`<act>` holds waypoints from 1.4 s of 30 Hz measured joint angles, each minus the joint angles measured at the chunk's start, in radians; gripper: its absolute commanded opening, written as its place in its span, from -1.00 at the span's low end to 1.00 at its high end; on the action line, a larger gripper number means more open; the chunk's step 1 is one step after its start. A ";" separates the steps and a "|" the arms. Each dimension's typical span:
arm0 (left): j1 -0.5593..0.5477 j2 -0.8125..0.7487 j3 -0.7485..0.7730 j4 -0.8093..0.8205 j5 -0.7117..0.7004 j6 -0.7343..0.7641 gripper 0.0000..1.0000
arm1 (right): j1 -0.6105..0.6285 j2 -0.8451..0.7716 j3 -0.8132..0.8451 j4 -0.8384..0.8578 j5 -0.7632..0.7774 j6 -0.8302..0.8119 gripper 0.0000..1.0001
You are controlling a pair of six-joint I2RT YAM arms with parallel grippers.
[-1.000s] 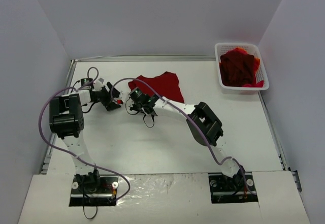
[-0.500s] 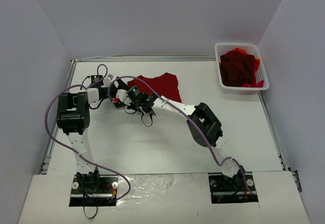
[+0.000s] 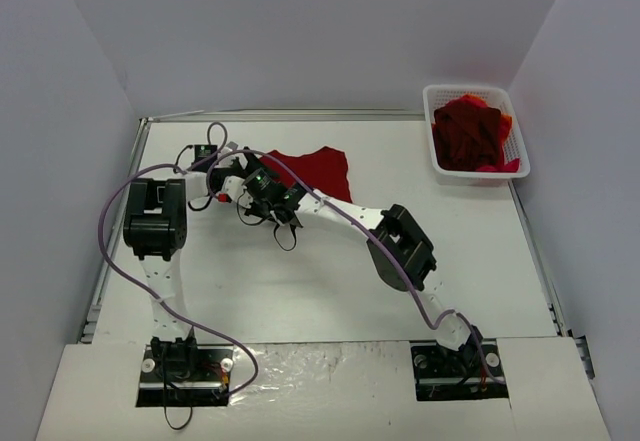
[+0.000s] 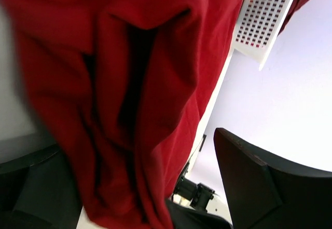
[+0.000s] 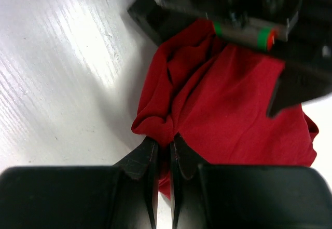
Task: Fold and stack the t-shirts
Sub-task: Put the neatly folded tshirt into the corner of the board with the left arm
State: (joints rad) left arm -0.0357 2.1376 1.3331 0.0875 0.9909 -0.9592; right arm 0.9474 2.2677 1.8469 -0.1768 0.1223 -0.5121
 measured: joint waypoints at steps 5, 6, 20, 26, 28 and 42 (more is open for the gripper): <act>-0.029 0.015 0.014 0.011 0.012 -0.007 0.83 | 0.003 0.005 0.005 -0.009 0.000 0.000 -1.00; -0.031 0.017 0.014 0.014 0.015 -0.008 0.82 | 0.003 0.005 0.006 -0.010 0.000 0.000 -1.00; -0.034 0.051 0.011 0.001 0.004 0.007 -0.58 | 0.003 0.031 0.009 -0.014 0.000 -0.001 -1.00; -0.032 0.051 0.016 -0.056 -0.001 0.057 -0.95 | 0.003 0.036 0.009 -0.016 -0.002 0.007 0.04; -0.031 0.051 0.032 -0.101 0.000 0.083 -0.95 | 0.003 0.036 0.009 -0.015 -0.012 -0.003 0.33; -0.022 0.051 0.118 -0.290 -0.012 0.245 -0.95 | -0.044 -0.292 0.014 -0.111 -0.216 0.042 1.00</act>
State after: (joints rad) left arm -0.0578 2.1891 1.4513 -0.2028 0.9787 -0.7147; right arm 0.9035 1.9755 1.8614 -0.2874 -0.0937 -0.4698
